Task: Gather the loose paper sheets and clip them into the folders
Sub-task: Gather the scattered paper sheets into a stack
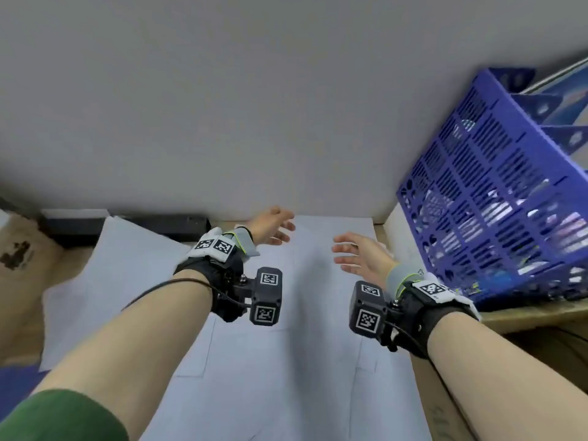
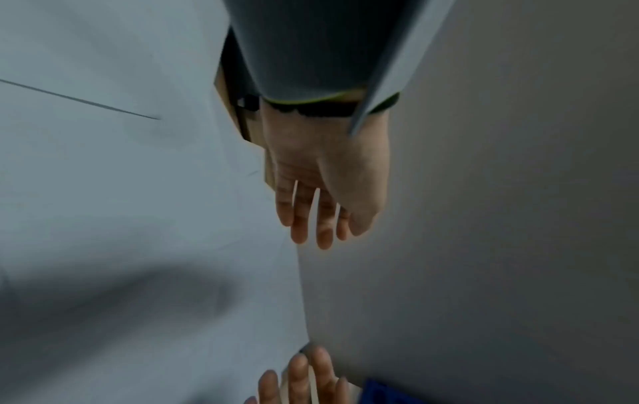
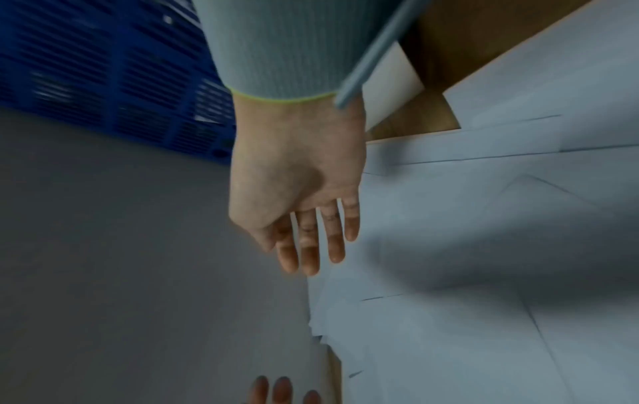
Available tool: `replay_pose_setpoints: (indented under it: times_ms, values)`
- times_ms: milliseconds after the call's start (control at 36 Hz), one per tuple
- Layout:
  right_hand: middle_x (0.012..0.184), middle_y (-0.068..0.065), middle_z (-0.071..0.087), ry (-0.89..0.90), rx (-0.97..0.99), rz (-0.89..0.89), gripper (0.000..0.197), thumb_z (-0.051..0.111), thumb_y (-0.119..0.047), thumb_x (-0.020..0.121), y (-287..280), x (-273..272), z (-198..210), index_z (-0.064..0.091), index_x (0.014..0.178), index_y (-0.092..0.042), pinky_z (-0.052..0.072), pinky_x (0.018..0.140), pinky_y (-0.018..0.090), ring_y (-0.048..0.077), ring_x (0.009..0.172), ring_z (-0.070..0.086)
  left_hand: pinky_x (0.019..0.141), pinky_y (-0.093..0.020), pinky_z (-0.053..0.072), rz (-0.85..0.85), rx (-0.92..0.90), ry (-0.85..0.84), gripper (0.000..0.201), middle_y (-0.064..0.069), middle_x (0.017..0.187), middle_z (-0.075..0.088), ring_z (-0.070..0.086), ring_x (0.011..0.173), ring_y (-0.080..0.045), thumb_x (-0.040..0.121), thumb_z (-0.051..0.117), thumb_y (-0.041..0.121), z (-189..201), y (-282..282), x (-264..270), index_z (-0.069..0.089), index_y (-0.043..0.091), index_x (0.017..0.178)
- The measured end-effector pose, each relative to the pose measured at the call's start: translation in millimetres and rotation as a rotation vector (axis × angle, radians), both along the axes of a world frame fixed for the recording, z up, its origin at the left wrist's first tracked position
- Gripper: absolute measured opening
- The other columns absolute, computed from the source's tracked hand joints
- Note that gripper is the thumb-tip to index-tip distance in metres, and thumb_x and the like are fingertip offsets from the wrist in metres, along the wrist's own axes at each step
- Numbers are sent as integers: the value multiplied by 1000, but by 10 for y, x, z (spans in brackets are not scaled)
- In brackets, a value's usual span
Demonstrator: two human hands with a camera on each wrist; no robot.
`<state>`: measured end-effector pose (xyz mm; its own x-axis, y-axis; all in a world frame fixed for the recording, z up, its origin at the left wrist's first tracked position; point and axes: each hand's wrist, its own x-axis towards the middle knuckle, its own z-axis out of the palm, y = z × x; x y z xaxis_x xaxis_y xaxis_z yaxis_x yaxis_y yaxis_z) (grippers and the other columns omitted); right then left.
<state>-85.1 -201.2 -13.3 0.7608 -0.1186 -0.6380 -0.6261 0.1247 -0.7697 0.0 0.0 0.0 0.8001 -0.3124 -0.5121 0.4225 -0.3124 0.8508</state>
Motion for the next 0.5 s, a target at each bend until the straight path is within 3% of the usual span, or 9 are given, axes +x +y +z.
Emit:
replay_pose_setpoints:
  times_ms: [83, 139, 194, 250, 278, 361, 417, 500]
  values:
    - [82, -2, 65, 81, -46, 5, 17, 47, -25, 95, -63, 21, -256, 62, 90, -19, 44, 68, 27, 17, 73, 57, 59, -23, 40, -27, 117, -20, 10, -2, 84, 59, 53, 62, -15, 96, 47, 21, -248, -29, 60, 52, 17, 89]
    - [93, 0, 62, 130, -68, 23, 15, 50, -26, 94, -102, -43, -468, 63, 93, -20, 43, 71, 28, 18, 81, 54, 62, -24, 41, -63, 204, -36, 5, -4, 92, 58, 53, 71, -14, 94, 50, 15, -447, 21, 55, 55, 17, 94]
    - [109, 0, 56, 165, -94, 39, 20, 51, -26, 95, -152, -68, -678, 63, 109, -18, 43, 81, 31, 17, 98, 49, 77, -28, 47, -102, 303, -55, 19, -7, 105, 59, 56, 95, -20, 90, 51, 8, -693, 66, 87, 57, 20, 104]
    - [126, 1, 50, 183, -139, 53, 31, 48, -22, 98, -187, -79, -856, 56, 127, -16, 37, 95, 34, 17, 119, 43, 100, -37, 42, -148, 478, -86, 32, -8, 126, 56, 48, 121, -28, 87, 54, 12, -892, 127, 100, 59, 24, 116]
    - [134, 2, 47, 187, -163, 45, 35, 48, -20, 98, -207, -87, -938, 52, 132, -16, 33, 98, 33, 19, 127, 40, 105, -38, 38, -161, 561, -88, 38, -8, 133, 52, 43, 127, -30, 86, 56, 15, -975, 159, 95, 57, 25, 123]
    - [146, 2, 41, 212, -306, 32, 49, 54, -28, 93, -268, -151, -1136, 44, 140, -20, 32, 106, 32, 23, 134, 39, 106, -36, 36, -158, 694, -88, 48, -10, 142, 43, 40, 130, -31, 85, 60, 20, -1170, 206, 65, 51, 25, 132]
    - [146, 1, 43, 257, -421, 29, 59, 59, -40, 85, -352, -177, -1312, 44, 139, -25, 33, 111, 38, 25, 132, 43, 108, -34, 34, -172, 734, -72, 53, -10, 145, 40, 40, 132, -29, 85, 62, 19, -1307, 211, 50, 49, 22, 136]
    - [142, 7, 49, 266, -533, -18, 61, 63, -39, 82, -401, -203, -1394, 46, 138, -22, 33, 111, 40, 26, 130, 45, 109, -35, 33, -193, 720, -48, 61, -9, 149, 34, 36, 135, -28, 80, 67, 19, -1395, 233, -35, 47, 20, 138]
